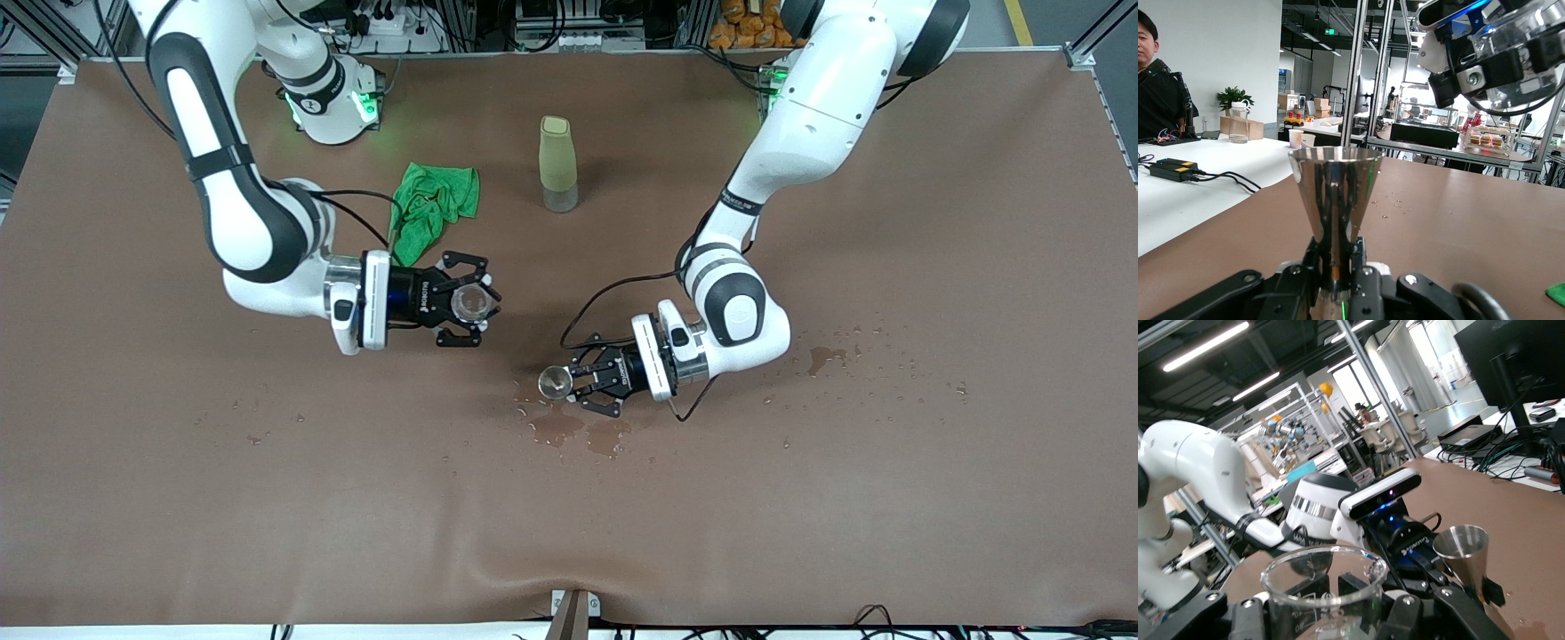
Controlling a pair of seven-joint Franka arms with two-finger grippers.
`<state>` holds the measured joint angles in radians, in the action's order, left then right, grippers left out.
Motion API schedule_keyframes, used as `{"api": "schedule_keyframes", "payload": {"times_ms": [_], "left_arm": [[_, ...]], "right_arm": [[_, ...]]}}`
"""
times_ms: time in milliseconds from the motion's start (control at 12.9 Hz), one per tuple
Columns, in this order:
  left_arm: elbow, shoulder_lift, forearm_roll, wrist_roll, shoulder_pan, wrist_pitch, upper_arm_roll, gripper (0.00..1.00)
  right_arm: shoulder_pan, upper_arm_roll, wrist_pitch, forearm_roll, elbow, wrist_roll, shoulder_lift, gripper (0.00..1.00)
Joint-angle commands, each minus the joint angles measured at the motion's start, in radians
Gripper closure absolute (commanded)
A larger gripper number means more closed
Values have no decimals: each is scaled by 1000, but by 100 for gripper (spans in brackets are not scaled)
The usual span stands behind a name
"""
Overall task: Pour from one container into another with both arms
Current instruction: 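Move the beaker and the jigger toward each other at the table middle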
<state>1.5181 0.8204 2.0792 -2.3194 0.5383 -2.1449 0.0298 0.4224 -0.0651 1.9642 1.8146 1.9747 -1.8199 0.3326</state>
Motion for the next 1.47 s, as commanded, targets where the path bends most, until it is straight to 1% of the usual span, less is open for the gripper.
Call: {"api": "schedule_keyframes", "payload": {"times_ms": [0, 233, 388, 775, 1318, 1396], "left_arm": [[-30, 14, 13, 5, 3, -16, 4, 100], [-30, 16, 7, -6, 3, -16, 4, 100], [-30, 14, 5, -8, 2, -13, 4, 100], [-29, 16, 5, -26, 3, -16, 4, 100], [-27, 17, 22, -64, 0, -12, 4, 100], [-27, 17, 22, -64, 0, -12, 4, 100]], "right_arm": [[44, -9, 53, 75, 24, 17, -30, 100], [71, -9, 74, 114, 23, 65, -20, 100], [84, -10, 97, 114, 9, 120, -20, 100], [122, -10, 202, 114, -71, 163, 0, 100], [128, -10, 219, 114, -145, 198, 45, 100], [128, -10, 237, 112, -161, 200, 52, 100]]}}
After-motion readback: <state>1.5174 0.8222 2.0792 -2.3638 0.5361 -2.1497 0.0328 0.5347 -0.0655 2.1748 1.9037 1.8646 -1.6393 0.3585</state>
